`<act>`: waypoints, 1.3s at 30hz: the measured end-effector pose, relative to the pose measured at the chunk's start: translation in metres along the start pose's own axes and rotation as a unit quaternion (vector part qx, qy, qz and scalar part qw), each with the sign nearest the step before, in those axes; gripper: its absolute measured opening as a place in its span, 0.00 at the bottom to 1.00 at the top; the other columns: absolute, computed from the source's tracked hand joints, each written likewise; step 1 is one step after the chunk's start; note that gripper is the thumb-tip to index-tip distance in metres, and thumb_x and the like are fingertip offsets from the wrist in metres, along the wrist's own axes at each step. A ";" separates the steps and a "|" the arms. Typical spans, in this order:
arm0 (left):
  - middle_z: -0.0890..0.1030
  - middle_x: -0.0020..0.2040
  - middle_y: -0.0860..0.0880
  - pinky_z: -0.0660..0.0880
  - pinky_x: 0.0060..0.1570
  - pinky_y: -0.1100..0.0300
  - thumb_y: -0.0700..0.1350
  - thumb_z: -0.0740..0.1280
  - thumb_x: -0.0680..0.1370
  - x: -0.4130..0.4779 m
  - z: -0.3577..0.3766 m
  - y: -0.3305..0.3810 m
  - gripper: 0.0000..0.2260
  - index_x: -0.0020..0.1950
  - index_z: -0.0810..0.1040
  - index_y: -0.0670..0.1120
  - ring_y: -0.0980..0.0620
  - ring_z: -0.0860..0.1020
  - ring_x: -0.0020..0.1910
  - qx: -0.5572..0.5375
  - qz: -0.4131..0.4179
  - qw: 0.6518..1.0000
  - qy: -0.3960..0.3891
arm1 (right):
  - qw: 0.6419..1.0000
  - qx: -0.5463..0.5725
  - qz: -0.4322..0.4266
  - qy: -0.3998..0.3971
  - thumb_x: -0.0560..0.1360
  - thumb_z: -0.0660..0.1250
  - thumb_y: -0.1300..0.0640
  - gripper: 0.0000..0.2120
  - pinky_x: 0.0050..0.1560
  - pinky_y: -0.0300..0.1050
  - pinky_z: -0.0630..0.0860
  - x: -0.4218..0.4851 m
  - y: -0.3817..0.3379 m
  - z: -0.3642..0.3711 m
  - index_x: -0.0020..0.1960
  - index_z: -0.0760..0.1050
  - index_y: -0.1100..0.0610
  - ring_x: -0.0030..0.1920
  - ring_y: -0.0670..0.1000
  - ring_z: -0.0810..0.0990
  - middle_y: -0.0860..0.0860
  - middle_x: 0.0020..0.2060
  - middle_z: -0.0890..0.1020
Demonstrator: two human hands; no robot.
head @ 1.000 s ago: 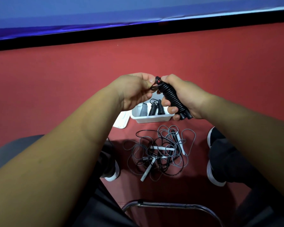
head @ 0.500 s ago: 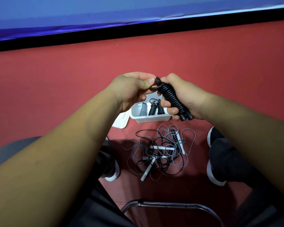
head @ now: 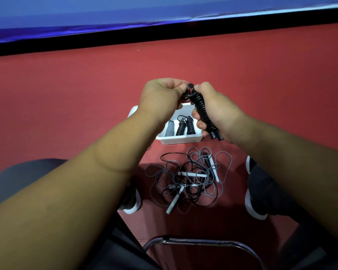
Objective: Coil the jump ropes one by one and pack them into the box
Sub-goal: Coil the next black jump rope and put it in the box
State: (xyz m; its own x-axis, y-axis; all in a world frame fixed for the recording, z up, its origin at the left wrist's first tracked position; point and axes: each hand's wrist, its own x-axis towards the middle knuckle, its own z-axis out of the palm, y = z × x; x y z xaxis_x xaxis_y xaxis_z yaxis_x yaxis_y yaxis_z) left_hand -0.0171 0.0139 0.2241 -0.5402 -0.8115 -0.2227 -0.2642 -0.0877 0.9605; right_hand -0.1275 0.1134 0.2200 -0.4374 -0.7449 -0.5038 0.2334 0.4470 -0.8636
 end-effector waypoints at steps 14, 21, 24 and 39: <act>0.88 0.47 0.44 0.81 0.48 0.58 0.38 0.72 0.79 -0.008 0.005 0.007 0.08 0.57 0.85 0.45 0.52 0.83 0.42 -0.032 0.043 0.998 0.028 | 1.000 0.024 -0.007 0.011 0.80 0.61 0.39 0.20 0.31 0.44 0.70 -0.003 -0.006 -0.002 0.54 0.79 0.55 0.25 0.53 0.69 0.53 0.31 0.76; 0.88 0.47 0.43 0.82 0.48 0.55 0.39 0.74 0.78 -0.012 0.010 0.010 0.05 0.54 0.86 0.45 0.51 0.84 0.42 -0.030 0.040 0.997 0.052 | 1.000 0.024 -0.007 0.008 0.80 0.60 0.39 0.22 0.30 0.45 0.69 -0.002 -0.005 -0.005 0.54 0.79 0.57 0.26 0.53 0.68 0.54 0.31 0.76; 0.88 0.48 0.46 0.82 0.45 0.57 0.41 0.74 0.79 -0.011 0.008 0.014 0.06 0.56 0.85 0.45 0.49 0.87 0.46 -0.041 0.005 0.998 0.043 | 0.999 0.029 -0.014 0.014 0.80 0.60 0.39 0.22 0.31 0.45 0.70 -0.001 -0.004 -0.004 0.56 0.79 0.57 0.26 0.52 0.69 0.54 0.32 0.76; 0.85 0.47 0.46 0.80 0.42 0.66 0.31 0.62 0.82 0.001 -0.011 0.014 0.13 0.60 0.84 0.40 0.55 0.83 0.43 -0.189 -0.168 0.963 -0.090 | 0.999 0.046 -0.025 -0.008 0.80 0.63 0.40 0.16 0.31 0.44 0.68 -0.002 -0.004 -0.004 0.53 0.76 0.53 0.25 0.52 0.68 0.55 0.32 0.76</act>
State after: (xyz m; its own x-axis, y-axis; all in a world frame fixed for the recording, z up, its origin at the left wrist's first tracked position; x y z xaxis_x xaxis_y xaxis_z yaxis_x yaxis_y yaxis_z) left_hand -0.0127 0.0051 0.2390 -0.6139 -0.5903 -0.5241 -0.1573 -0.5591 0.8141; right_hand -0.1312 0.1157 0.2243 -0.4361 -0.7735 -0.4600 0.2916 0.3621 -0.8853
